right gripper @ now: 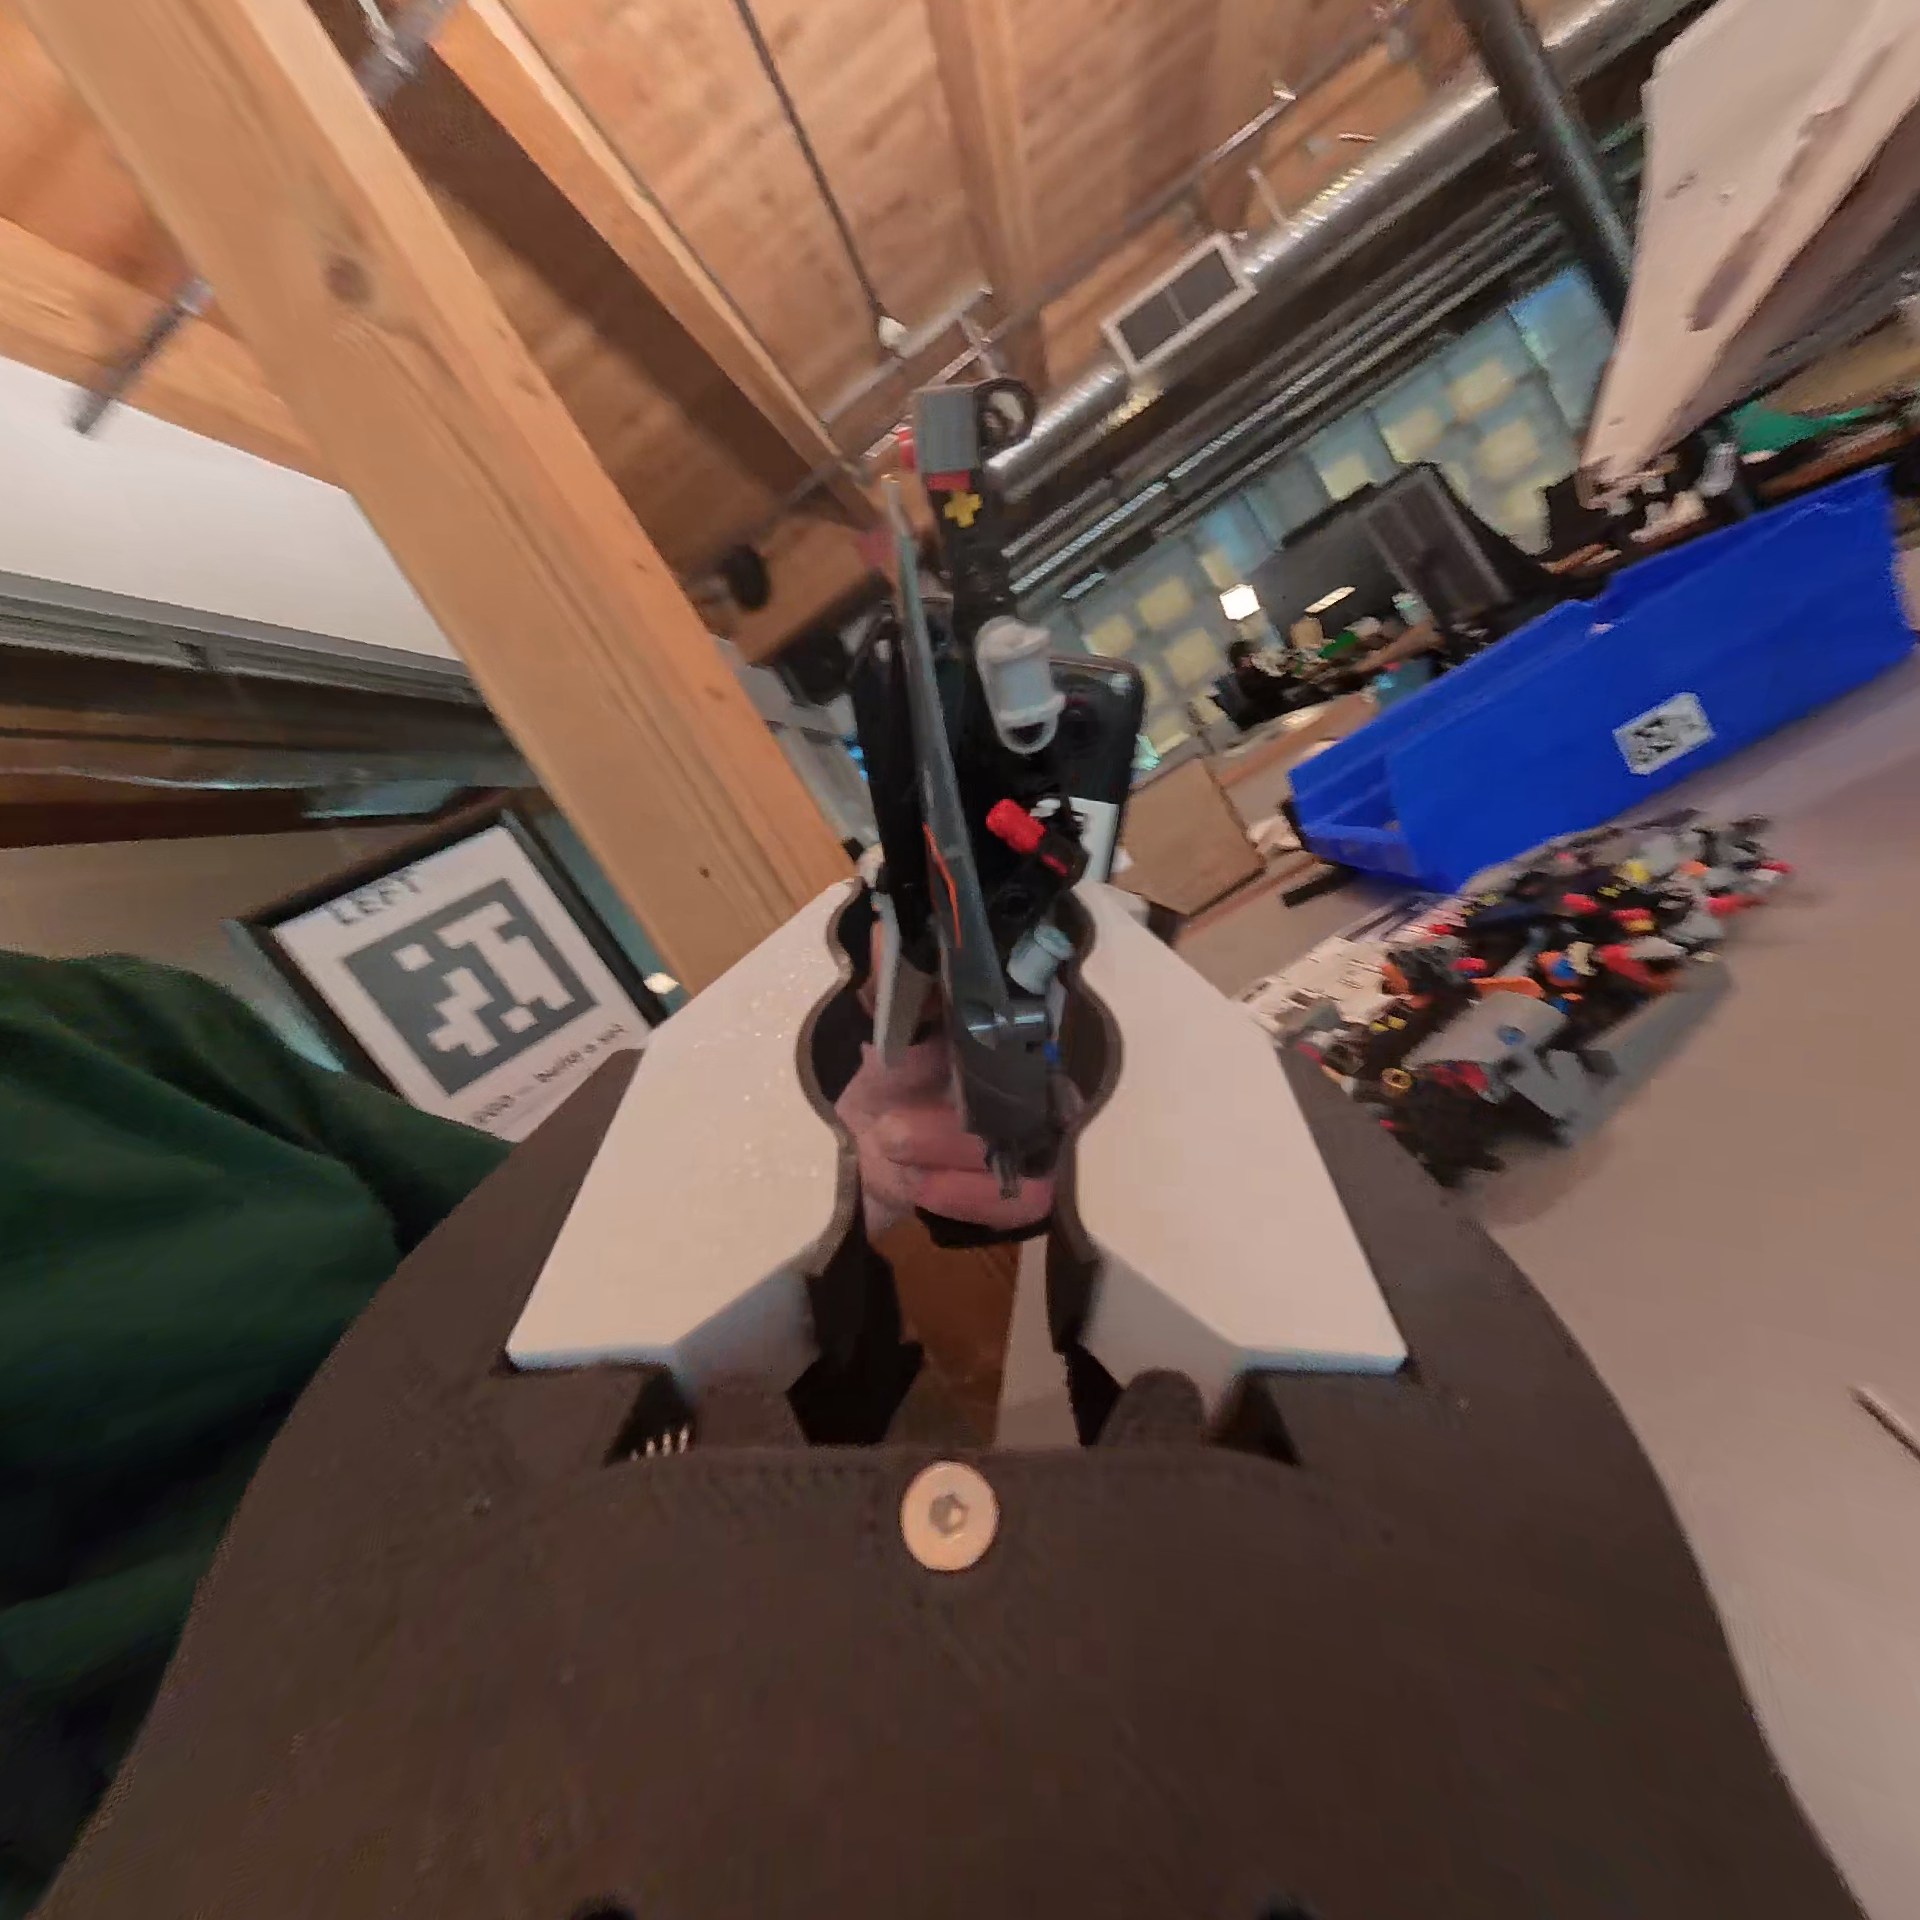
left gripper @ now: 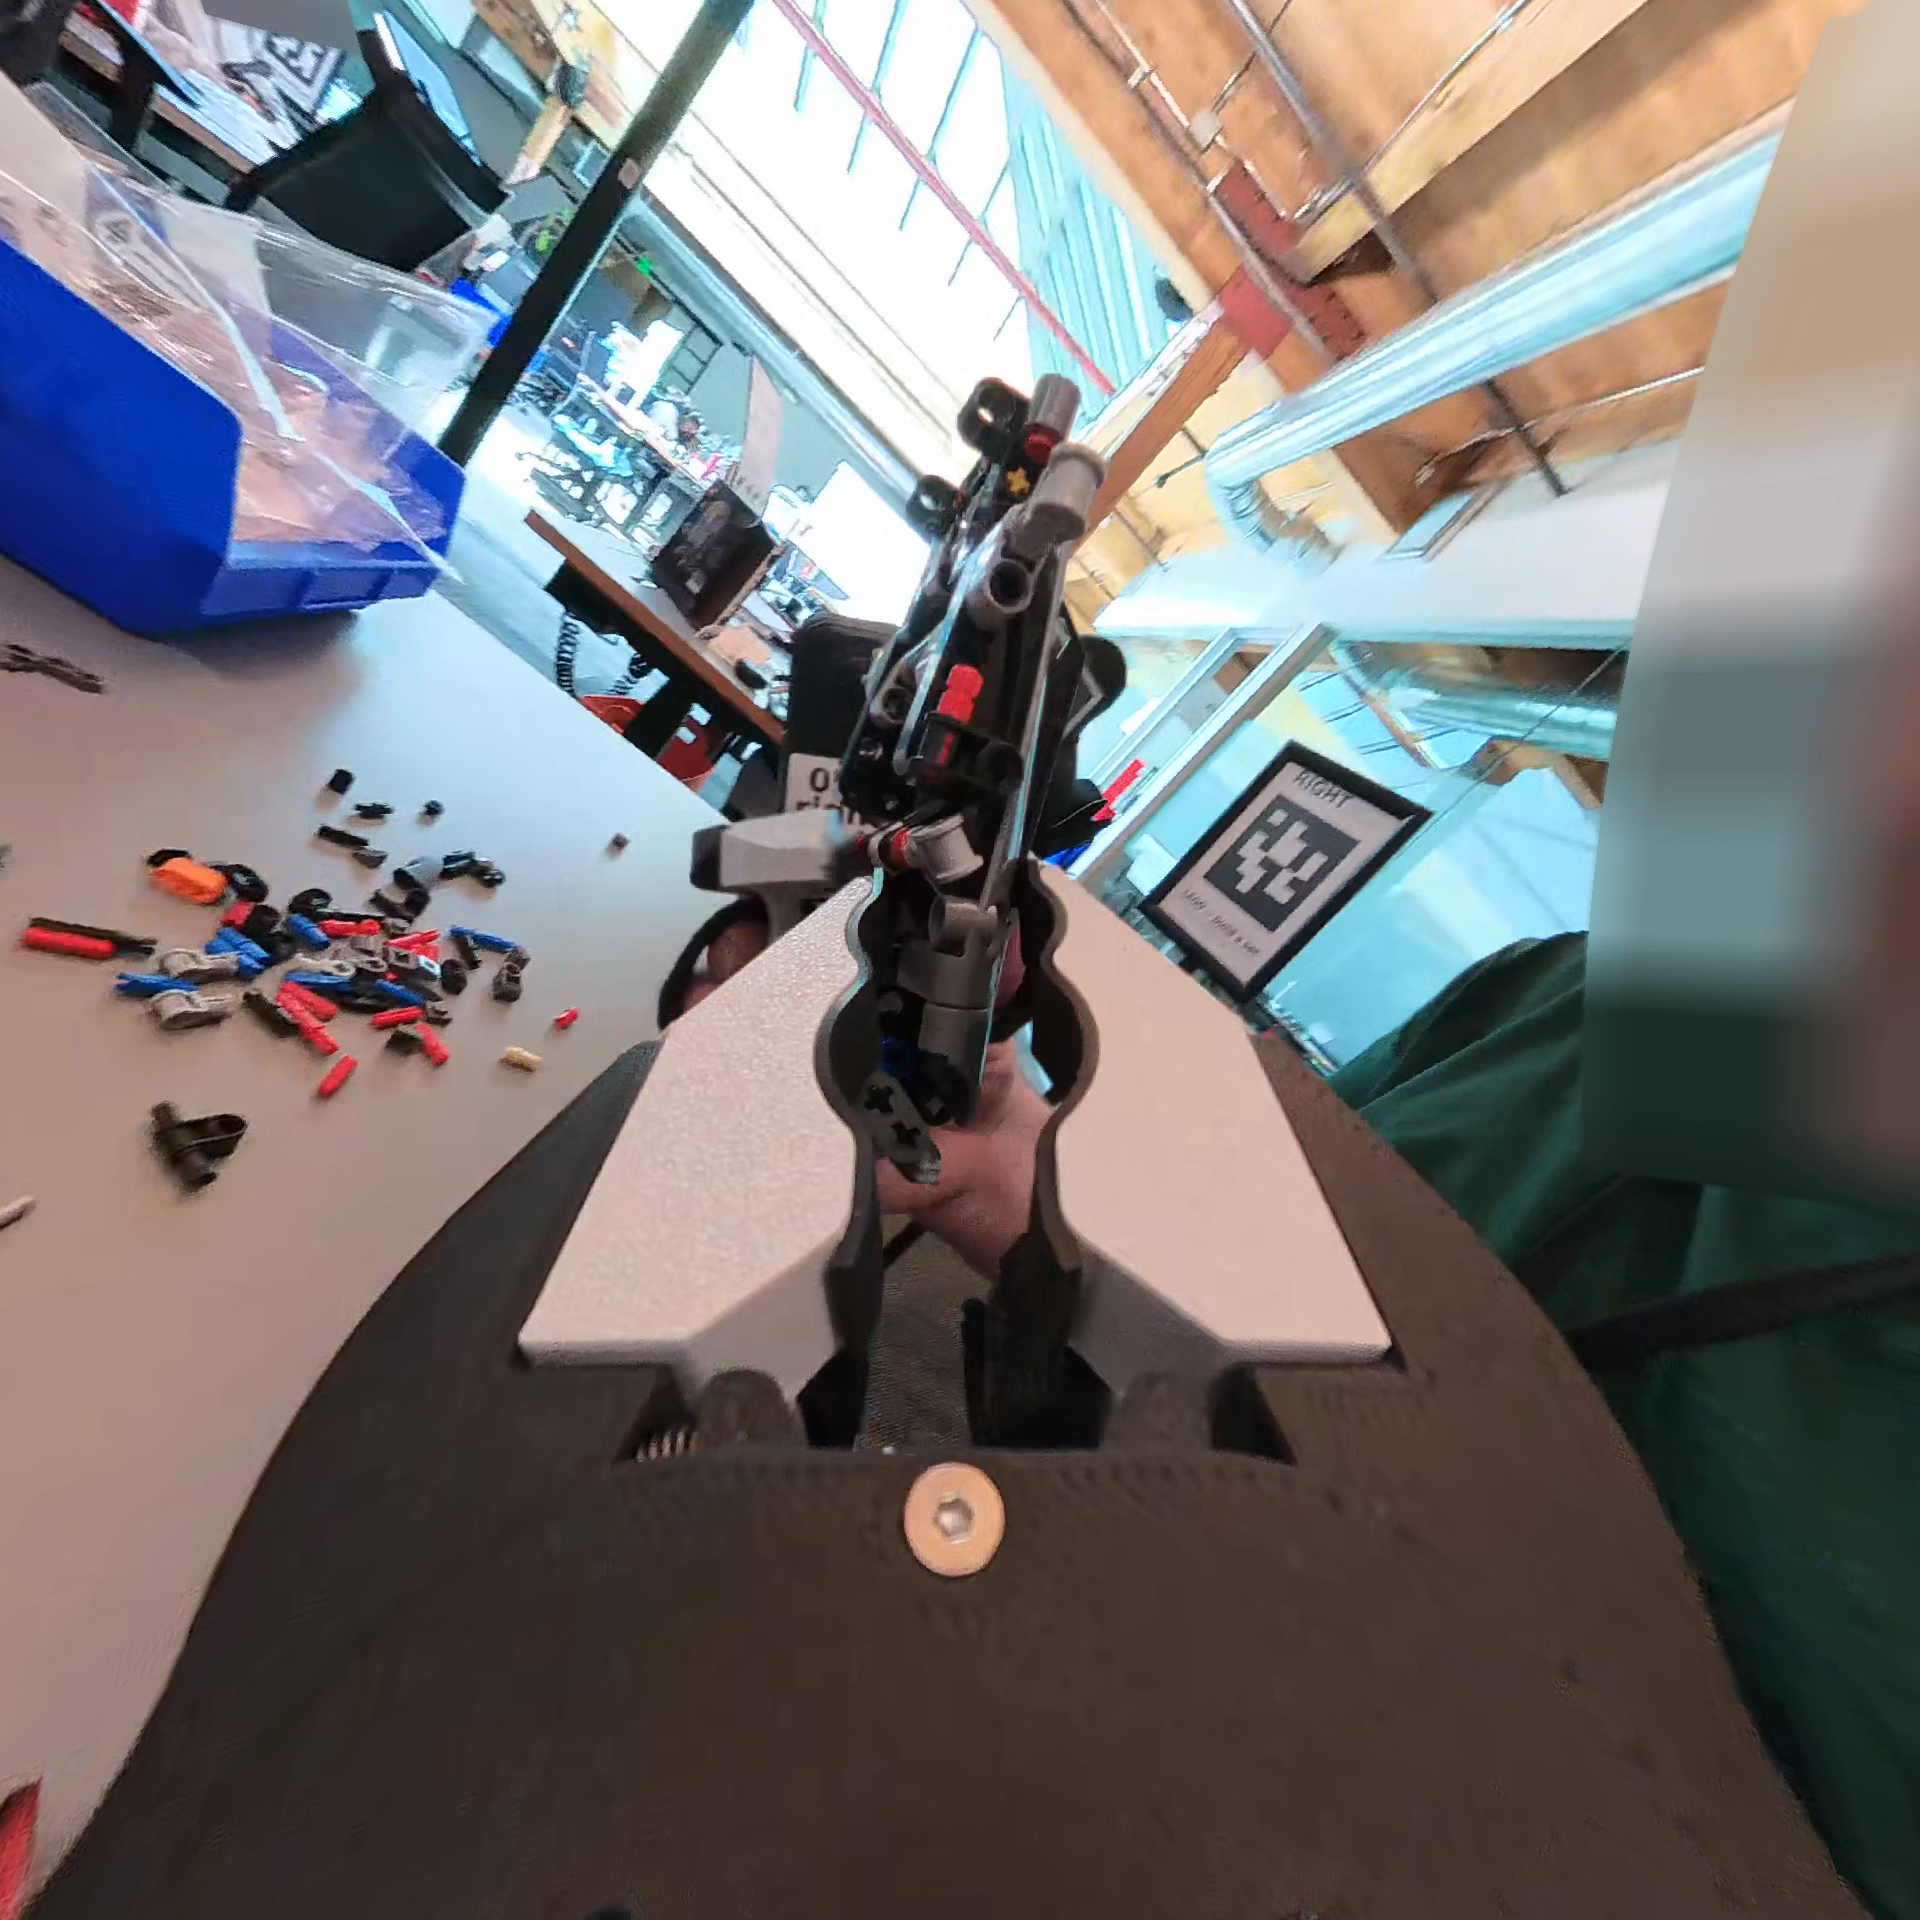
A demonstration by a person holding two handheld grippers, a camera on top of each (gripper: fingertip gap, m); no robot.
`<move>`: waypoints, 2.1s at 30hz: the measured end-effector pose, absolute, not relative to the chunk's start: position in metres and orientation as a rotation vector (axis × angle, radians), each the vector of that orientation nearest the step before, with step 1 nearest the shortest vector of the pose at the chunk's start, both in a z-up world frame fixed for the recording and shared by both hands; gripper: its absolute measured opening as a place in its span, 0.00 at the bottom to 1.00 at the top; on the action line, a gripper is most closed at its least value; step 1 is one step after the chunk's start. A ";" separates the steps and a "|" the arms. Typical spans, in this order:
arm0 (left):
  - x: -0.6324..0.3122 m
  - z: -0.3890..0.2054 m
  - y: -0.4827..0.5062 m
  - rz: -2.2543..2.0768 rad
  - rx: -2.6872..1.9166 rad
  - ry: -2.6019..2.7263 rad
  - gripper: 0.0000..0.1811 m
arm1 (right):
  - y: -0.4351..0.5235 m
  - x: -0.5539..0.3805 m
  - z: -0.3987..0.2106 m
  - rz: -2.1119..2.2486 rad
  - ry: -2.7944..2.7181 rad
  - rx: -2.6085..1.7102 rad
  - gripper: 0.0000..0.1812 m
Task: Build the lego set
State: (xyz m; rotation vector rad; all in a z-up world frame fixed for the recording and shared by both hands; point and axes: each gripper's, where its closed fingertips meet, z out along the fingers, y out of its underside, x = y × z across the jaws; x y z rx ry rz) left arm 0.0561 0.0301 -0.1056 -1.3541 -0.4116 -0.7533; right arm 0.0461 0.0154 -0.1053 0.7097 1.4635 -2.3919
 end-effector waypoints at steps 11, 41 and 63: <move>0.042 -0.092 0.035 -0.709 -1.350 -0.417 0.12 | 0.026 0.032 -0.088 -2.465 1.213 0.741 0.13; 0.023 -0.077 0.016 -0.555 -1.382 -0.422 0.11 | 0.026 0.017 -0.065 -2.515 1.047 0.731 0.29; 0.002 -0.102 0.020 -0.519 -1.630 -0.416 0.09 | 0.013 0.000 -0.120 -2.351 1.607 0.830 0.39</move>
